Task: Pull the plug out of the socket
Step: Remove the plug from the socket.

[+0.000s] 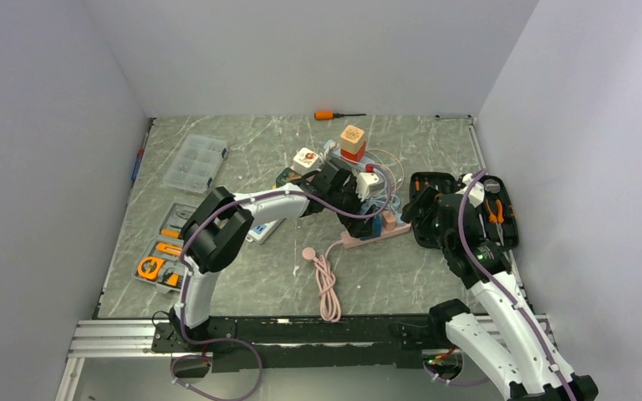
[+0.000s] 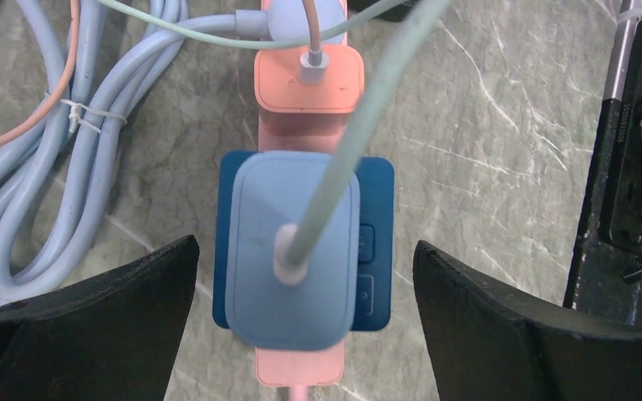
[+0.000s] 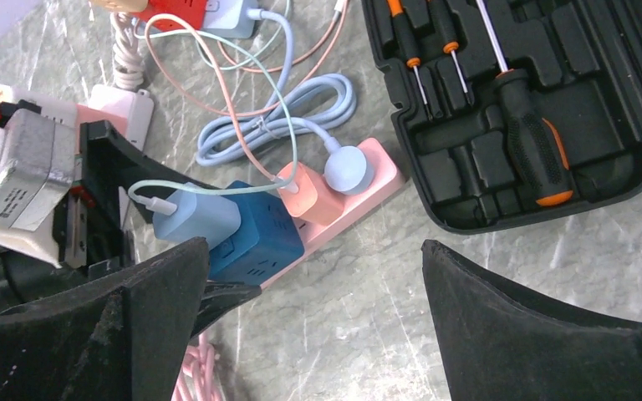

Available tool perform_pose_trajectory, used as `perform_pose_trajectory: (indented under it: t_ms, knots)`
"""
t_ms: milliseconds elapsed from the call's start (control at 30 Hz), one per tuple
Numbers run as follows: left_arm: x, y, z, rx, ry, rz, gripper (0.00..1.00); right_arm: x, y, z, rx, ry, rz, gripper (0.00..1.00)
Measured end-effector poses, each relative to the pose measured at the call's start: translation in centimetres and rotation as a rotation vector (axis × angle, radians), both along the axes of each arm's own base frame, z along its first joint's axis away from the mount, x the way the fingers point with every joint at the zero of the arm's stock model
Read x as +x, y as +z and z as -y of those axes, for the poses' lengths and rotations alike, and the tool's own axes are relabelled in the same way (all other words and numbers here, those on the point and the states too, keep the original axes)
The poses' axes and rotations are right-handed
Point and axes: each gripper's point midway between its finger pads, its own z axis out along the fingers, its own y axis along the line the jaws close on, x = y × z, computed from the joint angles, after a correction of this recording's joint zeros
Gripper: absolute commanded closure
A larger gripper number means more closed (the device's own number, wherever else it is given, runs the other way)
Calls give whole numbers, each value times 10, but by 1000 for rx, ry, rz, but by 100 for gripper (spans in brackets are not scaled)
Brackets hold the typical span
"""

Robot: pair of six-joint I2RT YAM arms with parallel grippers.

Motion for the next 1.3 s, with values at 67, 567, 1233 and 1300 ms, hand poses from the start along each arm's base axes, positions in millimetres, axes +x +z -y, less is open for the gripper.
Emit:
perform_pose_trajectory:
  t_ms: [67, 567, 1233, 1300]
  knots:
    - [2, -3, 2, 0, 0, -2, 1, 1, -1, -1, 9, 4, -1, 0]
    - [4, -11, 24, -12, -25, 24, 78, -7, -27, -7, 50, 37, -45, 0]
    - [22, 43, -61, 34, 351, -247, 92, -4, -30, -44, 241, 168, -3, 0]
    - [19, 43, -58, 31, 371, -274, 92, -5, -34, -53, 285, 204, 8, 0]
